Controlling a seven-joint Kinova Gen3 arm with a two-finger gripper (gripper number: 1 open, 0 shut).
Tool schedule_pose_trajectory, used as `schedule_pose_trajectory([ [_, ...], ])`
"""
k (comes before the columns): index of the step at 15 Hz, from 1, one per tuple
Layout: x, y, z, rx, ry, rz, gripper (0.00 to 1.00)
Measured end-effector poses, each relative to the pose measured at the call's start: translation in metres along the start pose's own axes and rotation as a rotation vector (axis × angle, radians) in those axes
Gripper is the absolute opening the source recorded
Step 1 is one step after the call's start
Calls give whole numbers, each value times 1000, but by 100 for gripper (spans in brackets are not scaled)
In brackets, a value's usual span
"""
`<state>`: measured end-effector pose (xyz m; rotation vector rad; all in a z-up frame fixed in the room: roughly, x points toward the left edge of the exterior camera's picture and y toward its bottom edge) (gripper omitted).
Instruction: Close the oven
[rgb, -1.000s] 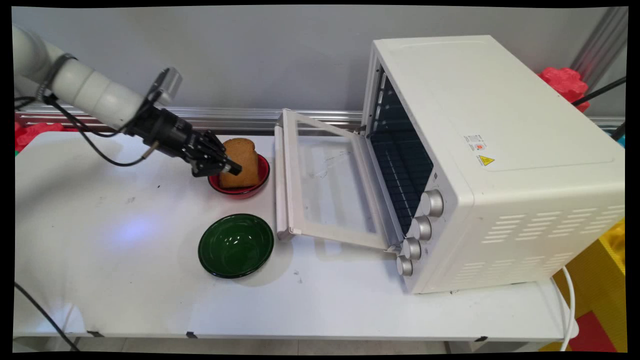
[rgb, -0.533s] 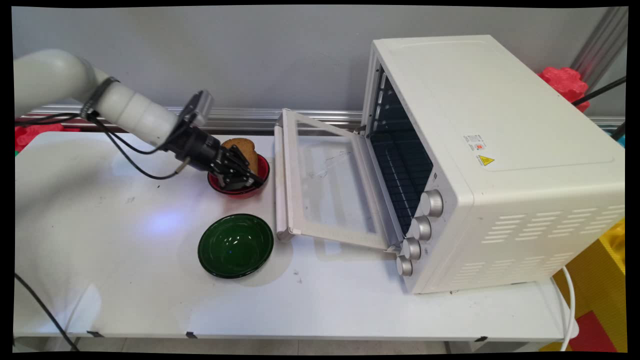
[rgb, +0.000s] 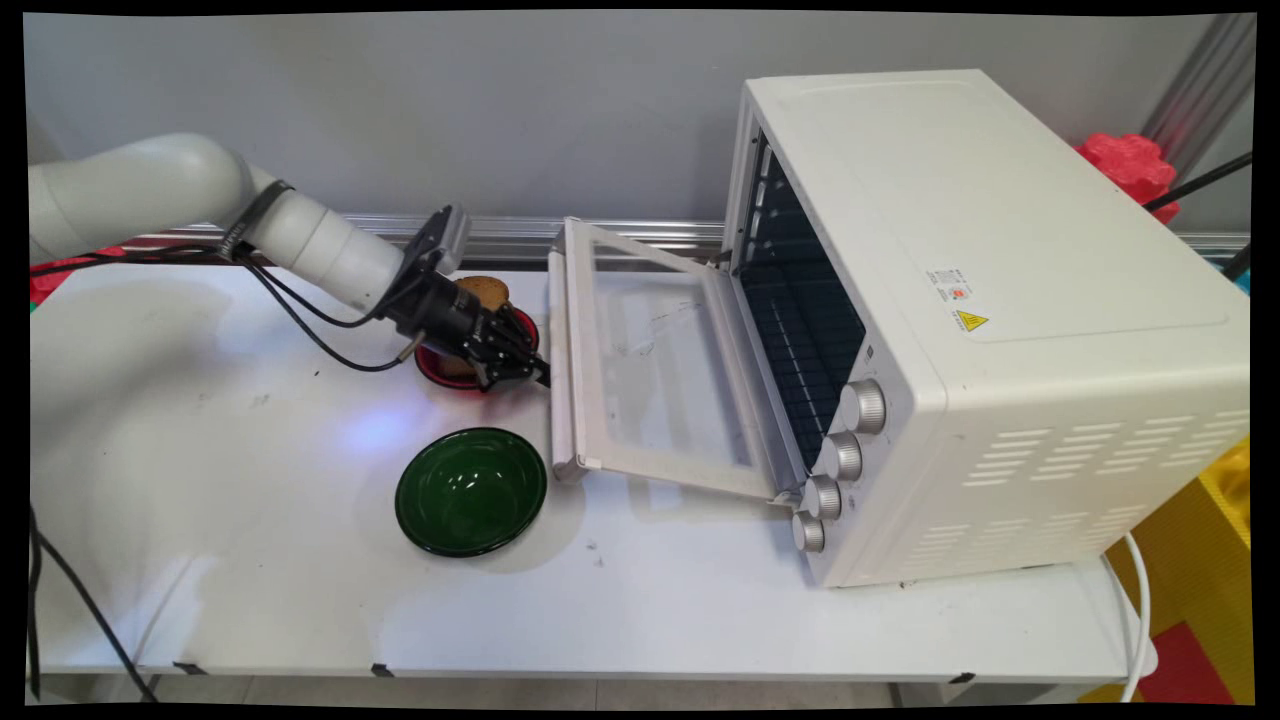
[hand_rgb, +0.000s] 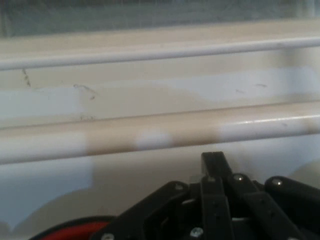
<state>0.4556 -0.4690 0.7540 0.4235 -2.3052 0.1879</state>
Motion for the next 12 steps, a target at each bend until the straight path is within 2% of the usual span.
schedule_pose_trajectory([
  [6,3,-2,13,0,11,6,0],
  [12,12,-5,12,6,38,10,0],
])
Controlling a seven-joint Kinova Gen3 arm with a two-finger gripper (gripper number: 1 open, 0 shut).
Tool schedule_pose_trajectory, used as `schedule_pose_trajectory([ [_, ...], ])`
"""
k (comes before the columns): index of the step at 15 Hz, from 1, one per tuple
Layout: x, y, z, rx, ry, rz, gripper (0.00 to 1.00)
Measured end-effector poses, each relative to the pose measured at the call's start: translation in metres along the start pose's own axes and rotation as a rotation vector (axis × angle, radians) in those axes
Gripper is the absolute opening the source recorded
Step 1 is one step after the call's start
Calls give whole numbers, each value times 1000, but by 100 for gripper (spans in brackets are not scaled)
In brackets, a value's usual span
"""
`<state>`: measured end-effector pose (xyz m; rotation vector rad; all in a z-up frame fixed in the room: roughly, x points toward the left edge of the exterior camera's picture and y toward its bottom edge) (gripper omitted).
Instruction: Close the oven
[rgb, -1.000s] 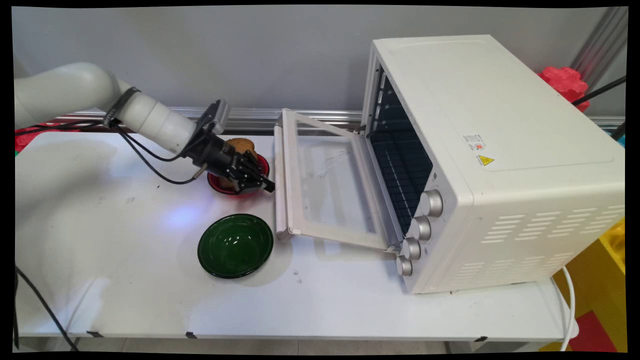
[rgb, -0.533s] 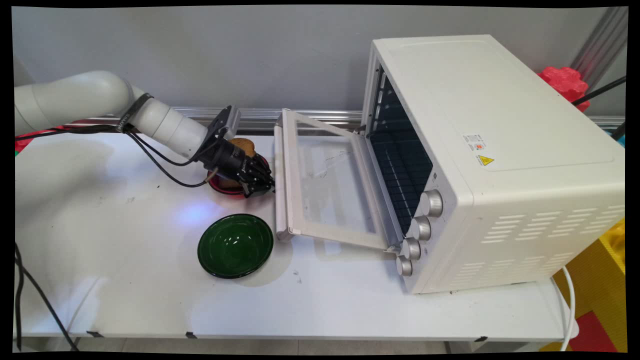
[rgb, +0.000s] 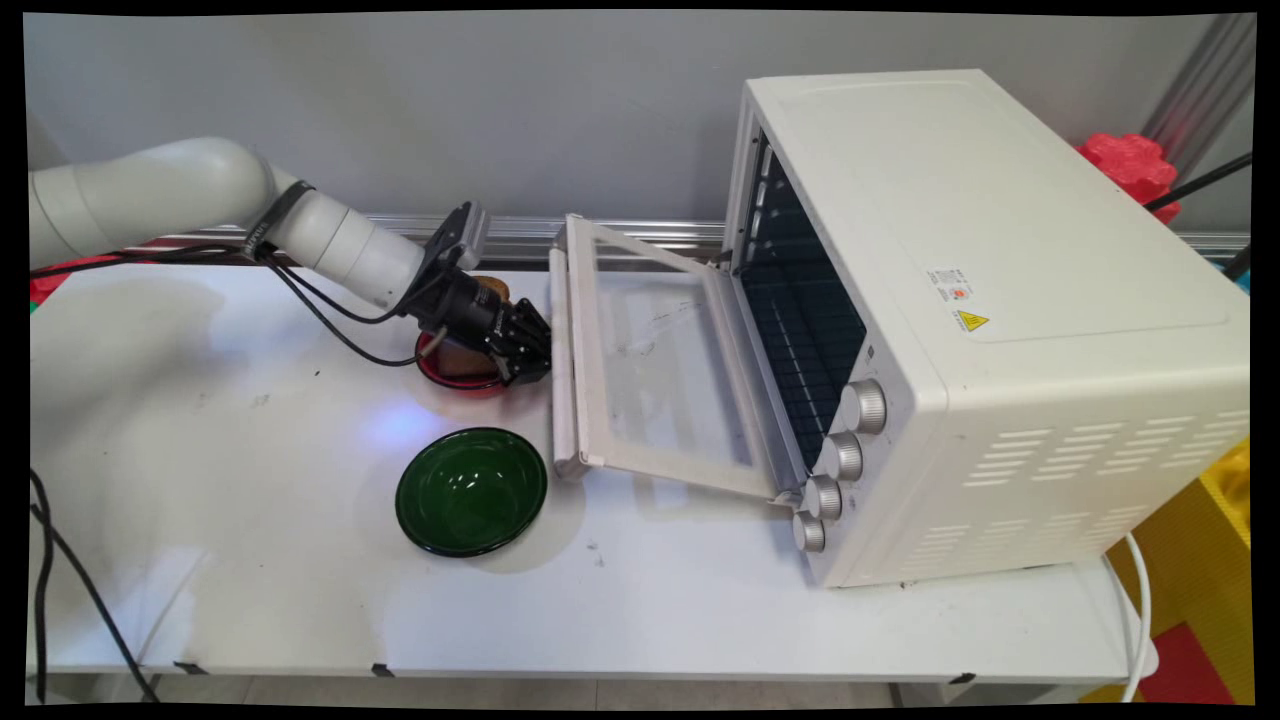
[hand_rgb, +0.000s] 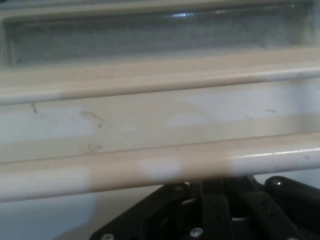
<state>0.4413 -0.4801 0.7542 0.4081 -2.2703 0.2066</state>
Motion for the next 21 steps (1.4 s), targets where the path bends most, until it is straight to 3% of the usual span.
schedule_pose_trajectory([
  [21,70,-16,-4,28,157,-7,0],
])
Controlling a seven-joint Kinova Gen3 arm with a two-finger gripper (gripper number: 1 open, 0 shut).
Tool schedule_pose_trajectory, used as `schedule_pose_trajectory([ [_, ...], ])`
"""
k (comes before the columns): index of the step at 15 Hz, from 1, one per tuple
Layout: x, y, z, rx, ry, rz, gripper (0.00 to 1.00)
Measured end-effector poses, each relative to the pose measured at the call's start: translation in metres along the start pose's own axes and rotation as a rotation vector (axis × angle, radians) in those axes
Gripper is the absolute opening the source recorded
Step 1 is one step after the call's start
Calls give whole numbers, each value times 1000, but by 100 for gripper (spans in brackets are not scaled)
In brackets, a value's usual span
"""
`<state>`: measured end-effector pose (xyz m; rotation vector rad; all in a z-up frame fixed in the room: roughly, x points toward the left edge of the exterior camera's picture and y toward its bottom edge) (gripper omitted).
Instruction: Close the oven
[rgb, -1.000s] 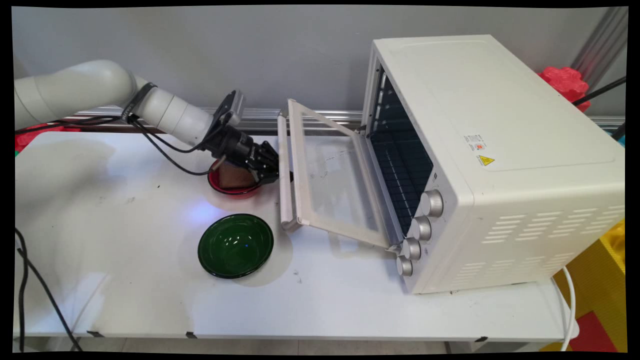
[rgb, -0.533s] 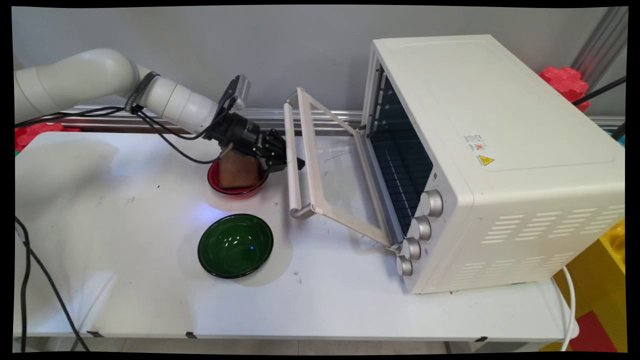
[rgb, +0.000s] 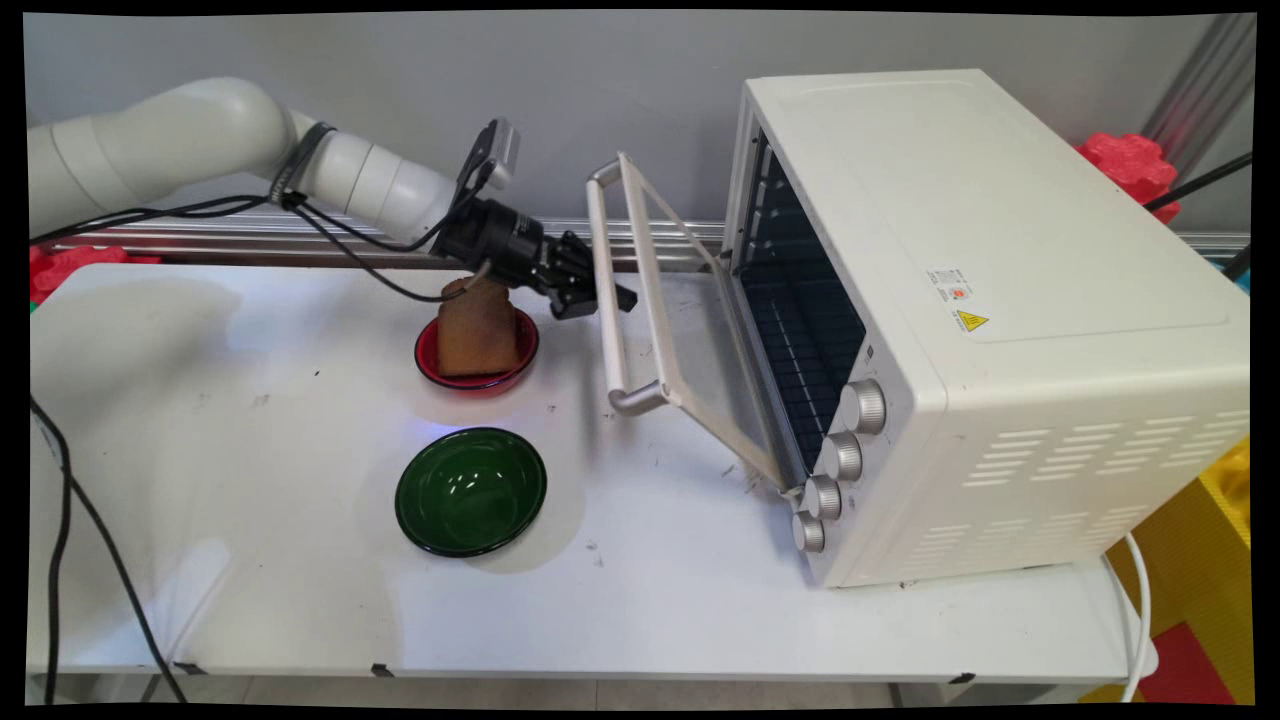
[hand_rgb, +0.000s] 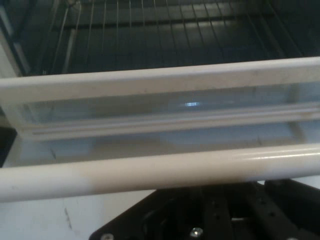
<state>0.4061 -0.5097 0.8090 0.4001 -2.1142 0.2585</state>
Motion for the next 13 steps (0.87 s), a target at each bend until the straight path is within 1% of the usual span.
schedule_pose_trajectory([
  [9,33,-9,17,19,76,-25,0],
  [13,40,-11,20,28,92,-38,0],
])
